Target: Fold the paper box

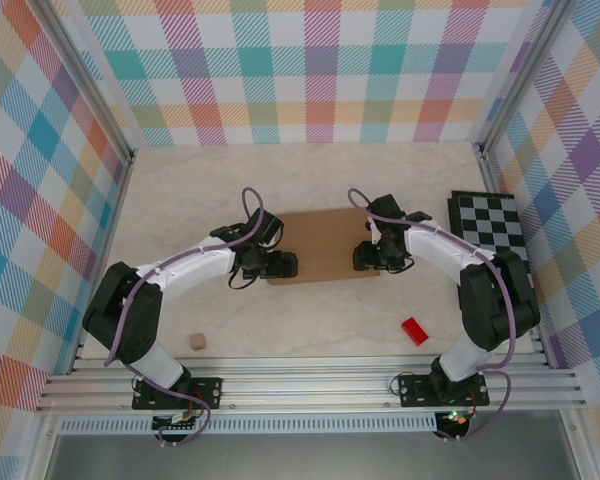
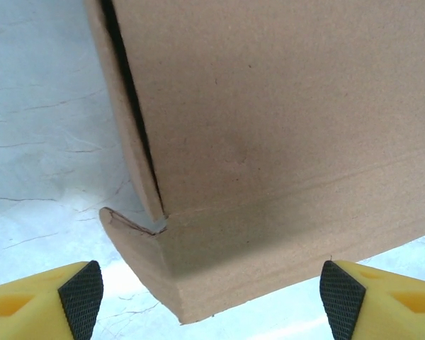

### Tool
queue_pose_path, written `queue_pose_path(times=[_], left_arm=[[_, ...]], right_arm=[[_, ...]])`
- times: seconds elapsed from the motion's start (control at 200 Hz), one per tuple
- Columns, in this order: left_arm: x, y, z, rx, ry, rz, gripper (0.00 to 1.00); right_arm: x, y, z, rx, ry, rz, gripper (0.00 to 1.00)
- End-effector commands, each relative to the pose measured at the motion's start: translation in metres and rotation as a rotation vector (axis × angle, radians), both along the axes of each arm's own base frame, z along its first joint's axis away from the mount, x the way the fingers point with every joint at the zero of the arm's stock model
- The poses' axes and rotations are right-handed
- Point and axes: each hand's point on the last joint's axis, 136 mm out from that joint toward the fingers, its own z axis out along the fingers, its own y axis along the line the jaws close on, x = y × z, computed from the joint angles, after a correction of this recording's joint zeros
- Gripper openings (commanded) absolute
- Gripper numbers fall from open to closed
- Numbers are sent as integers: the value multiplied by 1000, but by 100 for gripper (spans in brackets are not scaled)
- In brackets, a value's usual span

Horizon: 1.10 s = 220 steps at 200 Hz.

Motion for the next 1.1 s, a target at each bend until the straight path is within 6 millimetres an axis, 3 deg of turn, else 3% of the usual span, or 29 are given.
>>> queue_pose_path(times=[0.0,0.135,0.31,0.515,0.63,0.845,1.095], left_arm=[[-5,-19,-14,-86,28,-31,82],[7,-32,0,-146,-16,-8,76],[10,-43,5,-194,-7,9,69],[9,-45,11,-208,11,45,51],[11,-42,18,-179,-8,38,53],[12,-14,11,32,-25,-21,58],[12,-13,1,58,-22,-50,56]], right_arm=[[0,4,3,3,5,20,61],[1,5,5,11,4,22,61],[0,7,2,20,11,21,60],[0,9,1,30,13,19,60],[1,7,1,21,9,21,60],[1,-1,1,-23,-3,23,61],[2,-5,0,-48,-7,30,61]])
